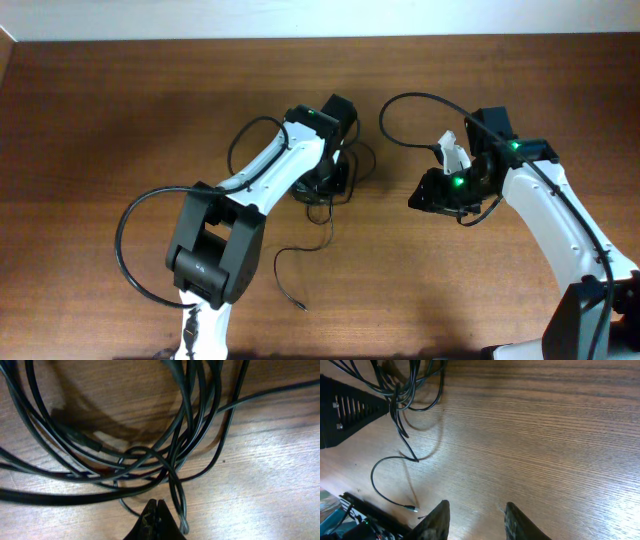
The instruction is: Untangle cables
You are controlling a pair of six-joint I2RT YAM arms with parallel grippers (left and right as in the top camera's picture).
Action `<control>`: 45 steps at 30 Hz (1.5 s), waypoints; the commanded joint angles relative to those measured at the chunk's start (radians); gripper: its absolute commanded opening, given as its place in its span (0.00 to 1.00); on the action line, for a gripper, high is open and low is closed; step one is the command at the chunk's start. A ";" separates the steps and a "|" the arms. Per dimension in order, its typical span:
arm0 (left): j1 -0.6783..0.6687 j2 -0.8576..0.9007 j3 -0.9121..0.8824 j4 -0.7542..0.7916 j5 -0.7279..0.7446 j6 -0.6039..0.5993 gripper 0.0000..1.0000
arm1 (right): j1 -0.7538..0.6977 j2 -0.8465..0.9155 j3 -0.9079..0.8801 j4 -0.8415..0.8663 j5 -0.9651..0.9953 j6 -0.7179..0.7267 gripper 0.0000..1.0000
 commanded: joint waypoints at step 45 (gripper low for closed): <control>0.063 0.014 -0.023 0.153 0.309 0.080 0.00 | 0.003 0.007 -0.050 0.027 -0.017 0.005 0.35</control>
